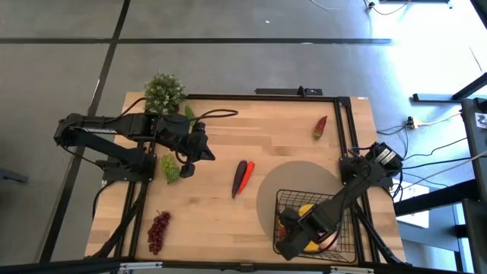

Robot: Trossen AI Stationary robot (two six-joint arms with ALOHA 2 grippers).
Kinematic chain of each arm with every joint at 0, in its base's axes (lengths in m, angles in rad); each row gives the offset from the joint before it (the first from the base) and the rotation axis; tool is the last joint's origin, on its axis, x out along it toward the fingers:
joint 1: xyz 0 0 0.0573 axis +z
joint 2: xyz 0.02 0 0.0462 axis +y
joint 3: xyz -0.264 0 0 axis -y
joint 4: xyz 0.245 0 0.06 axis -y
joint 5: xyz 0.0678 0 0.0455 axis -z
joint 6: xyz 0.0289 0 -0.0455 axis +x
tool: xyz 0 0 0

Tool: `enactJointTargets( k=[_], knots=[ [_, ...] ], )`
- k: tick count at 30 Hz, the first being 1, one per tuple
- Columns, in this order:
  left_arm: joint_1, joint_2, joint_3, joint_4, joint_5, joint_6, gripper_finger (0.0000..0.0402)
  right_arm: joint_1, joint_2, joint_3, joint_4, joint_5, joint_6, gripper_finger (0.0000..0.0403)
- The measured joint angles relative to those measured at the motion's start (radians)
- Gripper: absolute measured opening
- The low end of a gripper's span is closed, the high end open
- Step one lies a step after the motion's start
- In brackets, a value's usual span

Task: Build produce basket
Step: Put the red apple into the wire basket

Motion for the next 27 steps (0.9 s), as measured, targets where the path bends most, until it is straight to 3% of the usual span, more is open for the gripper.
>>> enactJointTargets(
  k=[7, 27],
  knots=[
    [0.0, 0.0, 0.0, 0.0, -0.001, -0.001, 0.0, -0.001, 0.0, -0.031, 0.055, -0.009, 0.01, 0.0311],
    [0.0, 0.0, 0.0, -0.001, -0.001, -0.004, 0.0, -0.003, 0.0, -0.033, 0.053, 0.059, 0.019, 0.0314]
  ],
)
